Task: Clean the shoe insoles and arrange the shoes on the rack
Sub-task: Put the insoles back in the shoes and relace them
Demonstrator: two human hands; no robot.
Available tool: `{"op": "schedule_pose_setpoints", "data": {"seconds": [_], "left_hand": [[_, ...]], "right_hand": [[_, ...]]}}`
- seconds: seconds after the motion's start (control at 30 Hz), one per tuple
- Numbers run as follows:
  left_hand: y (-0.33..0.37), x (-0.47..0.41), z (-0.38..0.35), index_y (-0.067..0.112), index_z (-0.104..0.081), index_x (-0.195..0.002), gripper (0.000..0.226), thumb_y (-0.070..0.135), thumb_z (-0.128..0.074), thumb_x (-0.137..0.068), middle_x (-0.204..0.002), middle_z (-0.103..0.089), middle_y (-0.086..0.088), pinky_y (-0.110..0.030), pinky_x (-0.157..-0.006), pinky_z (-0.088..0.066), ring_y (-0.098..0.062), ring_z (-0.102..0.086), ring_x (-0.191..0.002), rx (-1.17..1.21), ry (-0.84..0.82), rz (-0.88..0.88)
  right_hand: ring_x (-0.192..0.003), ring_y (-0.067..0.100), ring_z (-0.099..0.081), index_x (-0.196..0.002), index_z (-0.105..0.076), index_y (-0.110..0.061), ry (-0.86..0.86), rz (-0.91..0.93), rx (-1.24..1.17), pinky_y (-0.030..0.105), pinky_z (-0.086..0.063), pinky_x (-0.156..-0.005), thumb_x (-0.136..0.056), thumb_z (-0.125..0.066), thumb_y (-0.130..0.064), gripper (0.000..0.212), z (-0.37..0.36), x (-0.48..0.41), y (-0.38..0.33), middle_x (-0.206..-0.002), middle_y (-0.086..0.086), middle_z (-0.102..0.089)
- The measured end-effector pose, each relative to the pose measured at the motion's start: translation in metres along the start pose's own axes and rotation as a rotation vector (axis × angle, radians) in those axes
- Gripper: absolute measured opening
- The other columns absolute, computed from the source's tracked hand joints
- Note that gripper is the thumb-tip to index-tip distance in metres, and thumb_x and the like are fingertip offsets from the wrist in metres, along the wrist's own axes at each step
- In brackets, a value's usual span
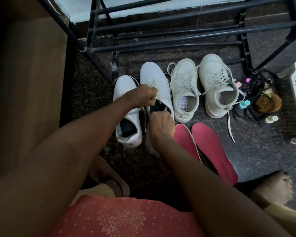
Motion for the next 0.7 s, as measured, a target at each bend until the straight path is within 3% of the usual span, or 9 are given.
{"op": "schedule_pose_setpoints", "data": {"seconds": [0.07,0.13,0.17,0.23,0.3,0.4,0.47,0.57,0.7], "left_hand": [[-0.001,0.003,-0.004,0.002,-0.054,-0.067,0.013,-0.001,-0.059,-0.078,-0.080,-0.069,-0.023,-0.035,-0.057,-0.044,-0.033,-0.068,-0.083,0.071,0.058,0.004],[-0.002,0.006,-0.006,-0.001,-0.057,-0.068,0.013,-0.002,-0.061,-0.080,-0.084,-0.070,-0.023,-0.018,-0.054,-0.039,-0.027,-0.066,-0.104,0.161,0.109,0.031],[-0.003,0.007,-0.007,-0.004,-0.059,-0.070,0.012,-0.001,-0.062,-0.081,-0.085,-0.070,-0.023,-0.008,-0.053,-0.036,-0.023,-0.063,-0.109,0.205,0.131,0.054],[-0.003,0.007,-0.008,-0.003,-0.059,-0.076,0.010,0.001,-0.063,-0.083,-0.090,-0.071,-0.020,-0.001,-0.056,-0.038,-0.017,-0.061,-0.112,0.273,0.161,0.093],[-0.002,0.008,-0.009,0.006,-0.054,-0.080,0.011,0.004,-0.065,-0.082,-0.093,-0.071,-0.016,-0.004,-0.061,-0.042,-0.014,-0.061,-0.113,0.341,0.181,0.127],[-0.004,0.008,-0.010,0.013,-0.043,-0.088,0.026,0.008,-0.067,-0.078,-0.101,-0.069,-0.011,-0.028,-0.076,-0.054,-0.018,-0.064,-0.109,0.374,0.201,0.140],[-0.003,0.010,-0.010,0.013,-0.041,-0.091,0.029,0.008,-0.067,-0.078,-0.107,-0.068,-0.013,-0.037,-0.082,-0.055,-0.020,-0.065,-0.107,0.371,0.213,0.148],[0.001,0.010,-0.010,0.015,-0.041,-0.092,0.029,0.007,-0.066,-0.080,-0.110,-0.066,-0.013,-0.035,-0.084,-0.054,-0.018,-0.064,-0.108,0.382,0.216,0.167],[0.003,0.010,-0.009,0.013,-0.046,-0.093,0.024,0.007,-0.065,-0.080,-0.108,-0.067,-0.013,-0.028,-0.077,-0.051,-0.017,-0.064,-0.109,0.352,0.199,0.161]], "right_hand": [[-0.108,0.031,-0.057,-0.118,-0.054,0.004,0.032,0.017,0.016,0.033,-0.049,-0.082,-0.095,-0.033,0.002,0.031,-0.004,-0.012,0.003,-0.116,0.020,-0.057],[-0.109,0.033,-0.056,-0.121,-0.046,0.008,0.062,0.008,0.037,0.033,-0.047,-0.084,-0.097,-0.030,-0.001,0.030,-0.009,-0.022,0.002,-0.118,0.022,-0.055],[-0.109,0.033,-0.056,-0.121,-0.043,0.008,0.074,-0.004,0.039,0.033,-0.047,-0.084,-0.097,-0.028,-0.002,0.030,-0.009,-0.026,0.001,-0.119,0.023,-0.054],[-0.108,0.033,-0.055,-0.120,-0.042,0.007,0.099,-0.024,0.030,0.033,-0.047,-0.084,-0.098,-0.027,-0.004,0.029,-0.010,-0.031,0.001,-0.118,0.022,-0.054],[-0.108,0.033,-0.055,-0.118,-0.044,0.004,0.111,-0.037,0.025,0.034,-0.045,-0.084,-0.098,-0.026,-0.006,0.029,-0.012,-0.033,0.002,-0.118,0.022,-0.053],[-0.112,0.034,-0.052,-0.120,-0.047,0.000,0.108,-0.126,0.003,0.037,-0.045,-0.086,-0.098,-0.039,-0.023,0.032,-0.013,-0.022,0.009,-0.120,0.020,-0.051],[-0.114,0.032,-0.051,-0.123,-0.044,-0.001,0.042,-0.233,-0.107,0.038,-0.045,-0.087,-0.095,-0.050,-0.030,0.041,-0.006,-0.007,0.022,-0.123,0.018,-0.051],[-0.119,0.034,-0.050,-0.128,-0.032,0.003,-0.101,-0.393,-0.411,0.038,-0.043,-0.091,-0.090,-0.054,-0.009,0.045,0.006,0.017,0.043,-0.126,0.019,-0.051],[-0.108,0.041,-0.056,-0.121,-0.032,0.003,0.006,-0.442,-0.582,0.040,-0.045,-0.084,-0.087,-0.055,0.004,0.041,0.005,0.026,0.044,-0.115,0.028,-0.058]]}}
Point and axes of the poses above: each hand's wrist, its own x-axis away from the middle knuckle, its own z-axis out of the back of the hand, y = z × x, the point moved 1 cm from there along -x, towards the middle knuckle
